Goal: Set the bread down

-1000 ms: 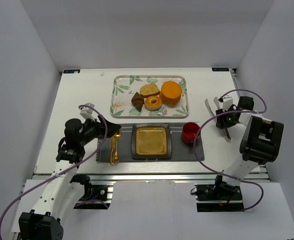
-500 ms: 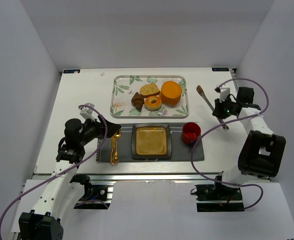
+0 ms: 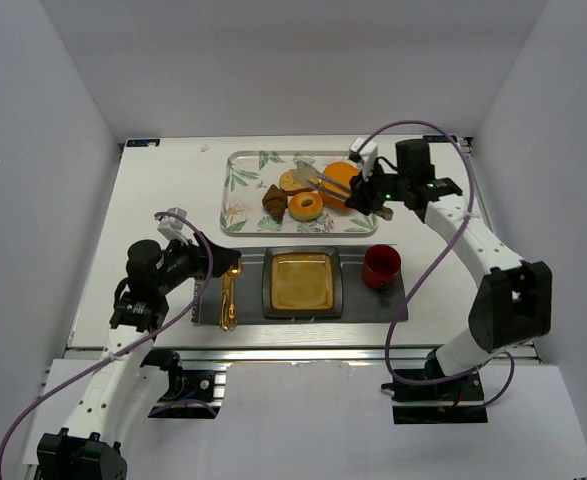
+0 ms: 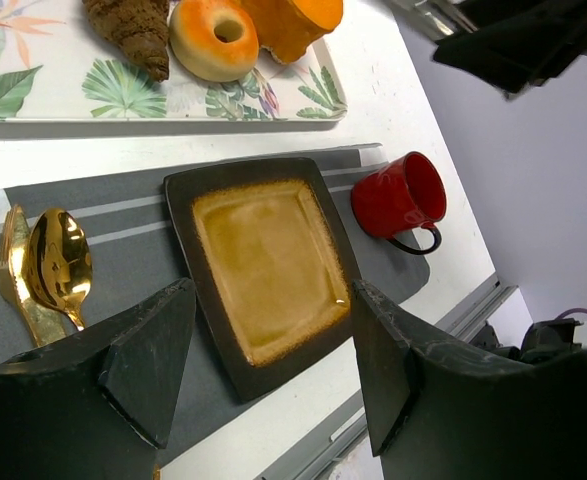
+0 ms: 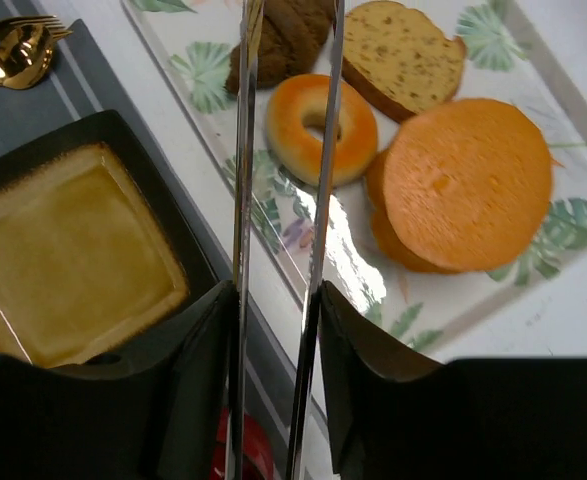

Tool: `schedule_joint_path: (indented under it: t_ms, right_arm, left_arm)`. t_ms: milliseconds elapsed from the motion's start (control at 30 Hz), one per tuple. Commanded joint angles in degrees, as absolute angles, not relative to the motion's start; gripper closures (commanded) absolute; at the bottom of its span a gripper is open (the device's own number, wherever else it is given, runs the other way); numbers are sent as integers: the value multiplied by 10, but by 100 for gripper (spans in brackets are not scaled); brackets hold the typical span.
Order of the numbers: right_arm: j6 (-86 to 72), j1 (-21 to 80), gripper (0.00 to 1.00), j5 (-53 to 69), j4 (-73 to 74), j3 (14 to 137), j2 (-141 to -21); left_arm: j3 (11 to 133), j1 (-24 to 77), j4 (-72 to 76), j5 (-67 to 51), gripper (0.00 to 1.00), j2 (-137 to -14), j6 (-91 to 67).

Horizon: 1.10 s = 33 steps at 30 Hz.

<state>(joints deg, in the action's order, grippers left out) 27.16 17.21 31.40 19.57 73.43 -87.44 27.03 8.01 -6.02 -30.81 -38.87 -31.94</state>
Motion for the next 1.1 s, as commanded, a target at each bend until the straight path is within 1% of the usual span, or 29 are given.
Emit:
schedule_joint_path:
  t_ms: [0, 133, 267, 400, 633, 767, 967, 1067]
  right_arm:
    - [263, 208, 54, 297, 184, 793, -908]
    - [269, 243, 51, 283, 185, 835, -954]
    - [269, 265, 51, 274, 183, 870, -1004]
    - [290, 286, 49, 239, 183, 893, -1036]
    - [325, 303, 44, 182, 179, 909, -1078]
    - [337, 309, 43, 162, 182, 914, -1095]
    - [351, 315, 44, 136, 192, 910, -1105]
    - [352, 315, 50, 129, 192, 904, -1103]
  left_arm:
    - [280, 83, -76, -299, 27, -373, -313]
    - [281, 83, -87, -295, 27, -367, -309]
    - [280, 83, -94, -293, 27, -363, -308]
    - [280, 83, -97, -290, 27, -365, -306]
    - [282, 83, -91, -292, 27, -376, -301]
    - [282, 83, -91, -292, 27, -379, -299]
    - [280, 83, -87, -292, 27, -382, -299]
    - [279, 83, -85, -293, 27, -382, -300]
